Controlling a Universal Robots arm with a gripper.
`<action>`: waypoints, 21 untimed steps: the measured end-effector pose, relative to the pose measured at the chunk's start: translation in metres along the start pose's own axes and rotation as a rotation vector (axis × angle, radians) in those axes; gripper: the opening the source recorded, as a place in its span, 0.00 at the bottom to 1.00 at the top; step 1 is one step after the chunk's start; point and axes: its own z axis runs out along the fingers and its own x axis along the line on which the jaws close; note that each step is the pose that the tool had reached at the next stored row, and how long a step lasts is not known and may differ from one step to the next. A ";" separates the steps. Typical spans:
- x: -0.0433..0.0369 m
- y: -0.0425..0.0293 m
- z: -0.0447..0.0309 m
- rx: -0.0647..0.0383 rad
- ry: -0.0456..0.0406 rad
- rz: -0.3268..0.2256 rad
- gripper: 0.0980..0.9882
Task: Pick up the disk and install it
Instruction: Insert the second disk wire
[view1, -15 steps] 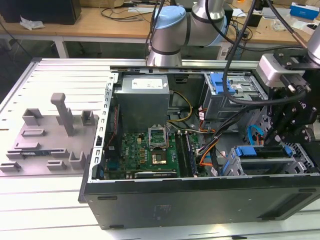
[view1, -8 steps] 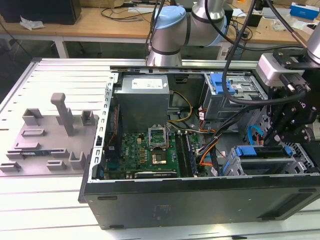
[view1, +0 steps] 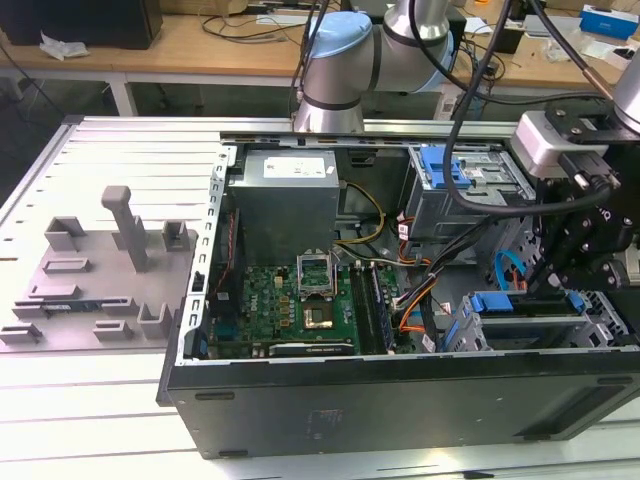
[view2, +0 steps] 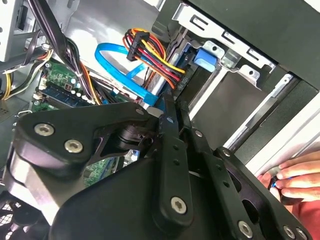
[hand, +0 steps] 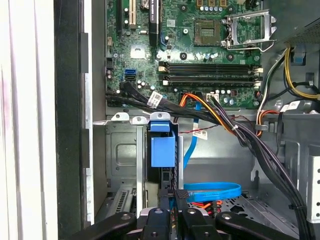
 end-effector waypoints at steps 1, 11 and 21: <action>0.0001 -0.0005 0.0005 0.000 0.0000 0.000 0.07; 0.0002 -0.0024 0.0053 0.000 -0.0002 0.000 0.07; 0.0004 -0.0025 0.0130 0.000 0.0007 0.000 0.07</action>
